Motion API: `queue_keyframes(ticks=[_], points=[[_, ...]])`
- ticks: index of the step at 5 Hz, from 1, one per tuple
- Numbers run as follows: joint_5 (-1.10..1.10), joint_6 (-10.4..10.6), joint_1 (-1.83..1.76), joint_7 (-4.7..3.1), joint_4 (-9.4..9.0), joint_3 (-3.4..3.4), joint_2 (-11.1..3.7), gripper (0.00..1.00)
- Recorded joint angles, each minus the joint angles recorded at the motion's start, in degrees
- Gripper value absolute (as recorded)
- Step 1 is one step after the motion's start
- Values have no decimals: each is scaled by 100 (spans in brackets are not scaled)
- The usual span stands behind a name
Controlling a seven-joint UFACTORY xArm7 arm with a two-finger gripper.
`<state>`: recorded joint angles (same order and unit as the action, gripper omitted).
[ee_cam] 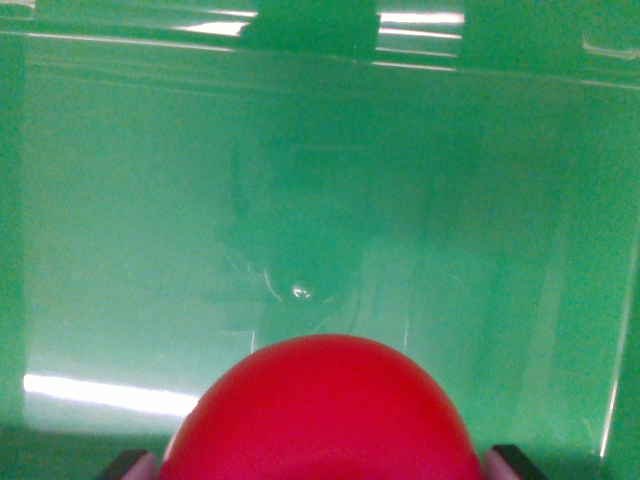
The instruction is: Pick fruit
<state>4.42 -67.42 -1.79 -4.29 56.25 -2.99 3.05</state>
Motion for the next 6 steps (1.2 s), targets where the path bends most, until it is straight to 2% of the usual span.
queue_keyframes(ticks=[1, 2, 3, 4, 5, 6], points=[[-4, -261, -2, -13, 186, 4, 75, 100], [-4, -261, -2, -13, 186, 4, 75, 100], [-9, -536, -4, -26, 382, 8, 155, 100], [-9, -536, -4, -26, 382, 8, 155, 100], [-13, -811, -6, -40, 578, 12, 234, 100], [-13, -811, -6, -40, 578, 12, 234, 100]])
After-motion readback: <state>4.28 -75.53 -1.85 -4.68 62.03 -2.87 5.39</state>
